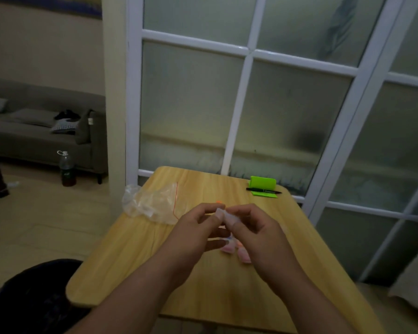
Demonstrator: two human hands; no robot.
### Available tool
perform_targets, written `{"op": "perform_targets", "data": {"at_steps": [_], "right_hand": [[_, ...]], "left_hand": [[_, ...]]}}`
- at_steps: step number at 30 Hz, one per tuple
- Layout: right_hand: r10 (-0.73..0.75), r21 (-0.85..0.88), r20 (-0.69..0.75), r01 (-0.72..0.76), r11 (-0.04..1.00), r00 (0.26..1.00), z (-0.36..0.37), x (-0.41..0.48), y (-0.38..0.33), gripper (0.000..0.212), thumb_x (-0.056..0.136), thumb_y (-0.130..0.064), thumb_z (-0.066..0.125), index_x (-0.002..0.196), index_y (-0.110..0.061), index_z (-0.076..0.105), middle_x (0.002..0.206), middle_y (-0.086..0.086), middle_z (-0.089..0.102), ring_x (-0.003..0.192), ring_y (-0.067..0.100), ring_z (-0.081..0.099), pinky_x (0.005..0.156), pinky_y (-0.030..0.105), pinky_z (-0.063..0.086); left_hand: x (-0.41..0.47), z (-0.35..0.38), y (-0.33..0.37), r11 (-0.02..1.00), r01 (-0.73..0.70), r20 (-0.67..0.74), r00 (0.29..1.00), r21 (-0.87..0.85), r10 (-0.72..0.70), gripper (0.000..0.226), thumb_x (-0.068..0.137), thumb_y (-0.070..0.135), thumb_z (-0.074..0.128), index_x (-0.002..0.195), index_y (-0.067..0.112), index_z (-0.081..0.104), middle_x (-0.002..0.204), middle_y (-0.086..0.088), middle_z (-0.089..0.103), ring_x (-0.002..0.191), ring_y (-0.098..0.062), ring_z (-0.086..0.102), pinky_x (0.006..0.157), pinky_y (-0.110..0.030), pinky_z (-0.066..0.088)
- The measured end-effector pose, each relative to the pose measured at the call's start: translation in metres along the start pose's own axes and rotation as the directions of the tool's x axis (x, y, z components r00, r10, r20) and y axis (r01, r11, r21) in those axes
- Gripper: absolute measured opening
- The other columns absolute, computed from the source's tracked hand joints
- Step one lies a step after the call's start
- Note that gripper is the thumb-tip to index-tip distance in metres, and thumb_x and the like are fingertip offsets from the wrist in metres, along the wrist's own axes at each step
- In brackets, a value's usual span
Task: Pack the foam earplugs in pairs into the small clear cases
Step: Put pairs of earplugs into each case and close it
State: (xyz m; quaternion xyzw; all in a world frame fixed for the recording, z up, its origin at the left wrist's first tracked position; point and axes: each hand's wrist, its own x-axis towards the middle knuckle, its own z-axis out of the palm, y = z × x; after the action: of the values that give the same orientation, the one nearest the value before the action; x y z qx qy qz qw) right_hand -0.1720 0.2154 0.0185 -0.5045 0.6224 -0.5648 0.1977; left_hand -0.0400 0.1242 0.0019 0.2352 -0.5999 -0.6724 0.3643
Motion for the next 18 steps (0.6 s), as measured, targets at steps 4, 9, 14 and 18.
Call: {"op": "perform_targets", "data": {"at_steps": [4,9,14,18], "right_hand": [[0.120,-0.026,-0.043,-0.121,0.992,0.992,0.004,0.004,0.008,0.017,0.102,-0.038,0.065,0.094,-0.026,0.074,0.090,-0.009,0.077,0.084,0.005,0.071,0.068,0.027,0.058],[0.281,0.198,0.021,-0.279,0.939,0.959,0.002,0.018,0.017,0.012,0.100,-0.029,0.070,0.108,-0.021,0.075,0.098,0.010,0.079,0.095,0.031,0.077,0.082,0.046,0.066],[0.323,0.230,-0.011,-0.312,0.922,0.946,0.004,0.028,0.028,0.013,0.097,-0.029,0.074,0.105,-0.019,0.076,0.098,0.013,0.079,0.089,0.025,0.078,0.076,0.037,0.065],[0.358,0.132,-0.016,-0.353,0.926,0.934,0.004,0.032,0.034,0.022,0.097,-0.042,0.071,0.098,-0.021,0.075,0.095,0.003,0.079,0.090,0.017,0.074,0.072,0.032,0.058]], "left_hand": [[0.003,-0.004,-0.005,0.997,-0.032,-0.054,0.998,0.067,0.036,0.022,0.104,0.028,0.063,0.121,0.016,0.067,0.111,-0.003,0.076,0.100,-0.014,0.075,0.085,-0.031,0.063],[0.005,-0.004,-0.007,0.975,-0.052,0.054,0.998,0.216,0.041,0.022,0.107,0.031,0.056,0.122,0.026,0.071,0.110,0.006,0.077,0.100,-0.008,0.075,0.089,-0.029,0.062],[0.010,-0.003,-0.008,0.984,0.028,0.084,0.996,0.175,-0.043,0.025,0.105,0.036,0.059,0.128,0.035,0.068,0.094,-0.001,0.078,0.091,-0.016,0.077,0.086,-0.036,0.064],[0.016,-0.002,-0.012,0.986,0.042,0.064,0.997,0.164,-0.053,0.023,0.105,0.035,0.059,0.126,0.034,0.069,0.084,-0.002,0.073,0.079,-0.015,0.072,0.081,-0.033,0.064]]}}
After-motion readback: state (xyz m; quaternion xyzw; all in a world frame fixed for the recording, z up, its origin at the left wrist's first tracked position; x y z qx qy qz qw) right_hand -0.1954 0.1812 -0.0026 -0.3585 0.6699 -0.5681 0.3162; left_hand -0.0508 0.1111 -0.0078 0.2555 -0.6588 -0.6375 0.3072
